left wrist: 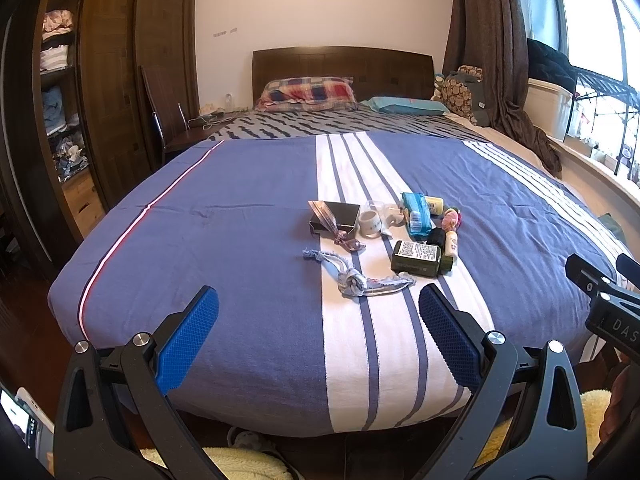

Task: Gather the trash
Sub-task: 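Reach the left tool to the grey-white rag and close on it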

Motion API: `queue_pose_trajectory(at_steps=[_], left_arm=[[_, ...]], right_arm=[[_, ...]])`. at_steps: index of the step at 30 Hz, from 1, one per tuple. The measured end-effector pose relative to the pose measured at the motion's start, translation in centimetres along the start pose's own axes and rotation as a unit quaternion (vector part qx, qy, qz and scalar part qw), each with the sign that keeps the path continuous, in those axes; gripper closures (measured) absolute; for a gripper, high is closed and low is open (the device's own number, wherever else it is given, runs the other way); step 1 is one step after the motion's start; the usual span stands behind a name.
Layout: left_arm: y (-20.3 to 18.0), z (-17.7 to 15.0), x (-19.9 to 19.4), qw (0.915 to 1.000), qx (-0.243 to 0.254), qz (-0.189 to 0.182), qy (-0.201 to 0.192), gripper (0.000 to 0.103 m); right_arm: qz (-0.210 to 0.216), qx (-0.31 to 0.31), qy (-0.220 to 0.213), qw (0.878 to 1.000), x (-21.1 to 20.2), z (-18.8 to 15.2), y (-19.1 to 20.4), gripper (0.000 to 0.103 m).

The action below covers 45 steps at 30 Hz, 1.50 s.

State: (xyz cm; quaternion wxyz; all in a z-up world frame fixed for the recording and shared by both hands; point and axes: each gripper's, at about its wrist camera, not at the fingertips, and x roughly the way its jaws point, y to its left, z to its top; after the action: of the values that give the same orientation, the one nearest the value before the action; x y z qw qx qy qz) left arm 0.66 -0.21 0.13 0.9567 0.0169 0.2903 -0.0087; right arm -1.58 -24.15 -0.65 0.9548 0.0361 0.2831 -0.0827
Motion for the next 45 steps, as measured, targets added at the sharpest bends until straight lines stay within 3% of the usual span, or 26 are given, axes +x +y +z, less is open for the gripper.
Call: queue_pose_trajectory(at_steps=[10,17,23,35,41,45], left_arm=[[0.5,-1.2,3.7,0.9994,0.002,0.006,0.034,0.008],[0.8,-2.8,7.5,0.9973,0.007,-0.004,0.073,0.008],[1.2,-3.4,11.1,0.9943,0.001,-0.023,0.104,0.008],[-1.6,-2.1,17.6,0.9902,0.029,-0.063,0.121,0.01],[-1.8,-1.7,19.2,0.9878,0.026,-0.09,0.125,0.04],[-1.2,-1.4,19.4,0.9877,0.019,-0.094,0.124,0.071]], right_arm=[[-0.005,0.005,0.029,1.0,3.4,-1.1,-0.8,0.003],[0.02,0.001,0.057,0.998,6.8,-2.0,-0.3,0.003],[0.026,-0.006,0.075,0.997,9.6,-2.5,0.4,0.003],[0.013,-0.009,0.085,0.996,13.1,-1.8,1.0,0.003],[0.037,-0.003,0.085,0.996,14.3,-0.9,1.6,0.003],[0.071,-0.012,0.085,0.994,14.8,-0.6,3.1,0.003]])
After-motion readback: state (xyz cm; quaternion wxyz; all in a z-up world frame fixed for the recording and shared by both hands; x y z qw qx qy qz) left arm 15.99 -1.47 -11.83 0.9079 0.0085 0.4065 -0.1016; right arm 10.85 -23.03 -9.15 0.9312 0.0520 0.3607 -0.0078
